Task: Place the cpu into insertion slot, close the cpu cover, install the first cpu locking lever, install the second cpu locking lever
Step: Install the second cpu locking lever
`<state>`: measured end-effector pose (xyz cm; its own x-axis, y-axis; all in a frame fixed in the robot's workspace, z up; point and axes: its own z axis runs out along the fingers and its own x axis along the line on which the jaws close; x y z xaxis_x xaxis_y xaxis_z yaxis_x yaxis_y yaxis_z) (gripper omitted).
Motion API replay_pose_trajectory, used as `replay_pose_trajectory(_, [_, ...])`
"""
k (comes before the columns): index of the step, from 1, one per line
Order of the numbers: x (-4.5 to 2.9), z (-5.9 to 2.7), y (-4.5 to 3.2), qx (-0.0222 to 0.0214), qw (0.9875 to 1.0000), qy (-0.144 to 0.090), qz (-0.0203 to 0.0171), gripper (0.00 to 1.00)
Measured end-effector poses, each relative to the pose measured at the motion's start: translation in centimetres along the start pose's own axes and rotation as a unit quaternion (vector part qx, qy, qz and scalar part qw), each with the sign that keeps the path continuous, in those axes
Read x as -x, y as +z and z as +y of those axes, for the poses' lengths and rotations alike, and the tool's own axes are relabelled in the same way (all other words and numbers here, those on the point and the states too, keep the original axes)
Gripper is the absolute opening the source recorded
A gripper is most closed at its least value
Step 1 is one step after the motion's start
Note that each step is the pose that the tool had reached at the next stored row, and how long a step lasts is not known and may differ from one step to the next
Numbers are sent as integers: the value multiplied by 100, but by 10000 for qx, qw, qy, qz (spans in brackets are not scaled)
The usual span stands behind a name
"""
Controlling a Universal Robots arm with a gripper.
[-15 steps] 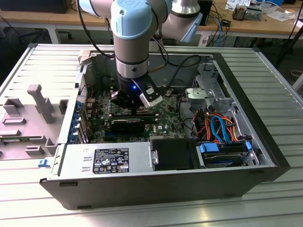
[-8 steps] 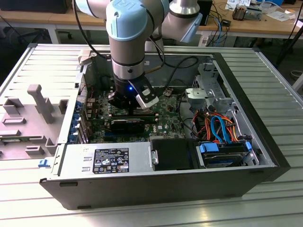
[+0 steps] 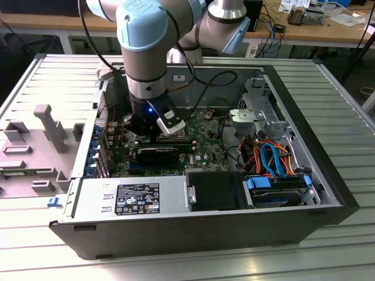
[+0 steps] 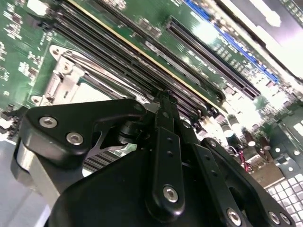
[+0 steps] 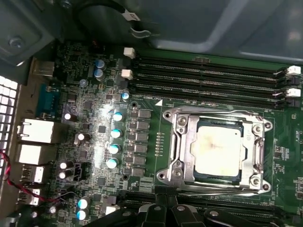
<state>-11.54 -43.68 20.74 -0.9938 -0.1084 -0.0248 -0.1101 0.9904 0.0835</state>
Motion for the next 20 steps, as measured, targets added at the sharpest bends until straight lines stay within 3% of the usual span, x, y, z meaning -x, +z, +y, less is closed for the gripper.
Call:
replay_pose_trajectory(12, [-11,59,36,9,9995,-308,26,11])
replay_pose_trajectory(20, [-12,58,38,153,9994,-311,5,11])
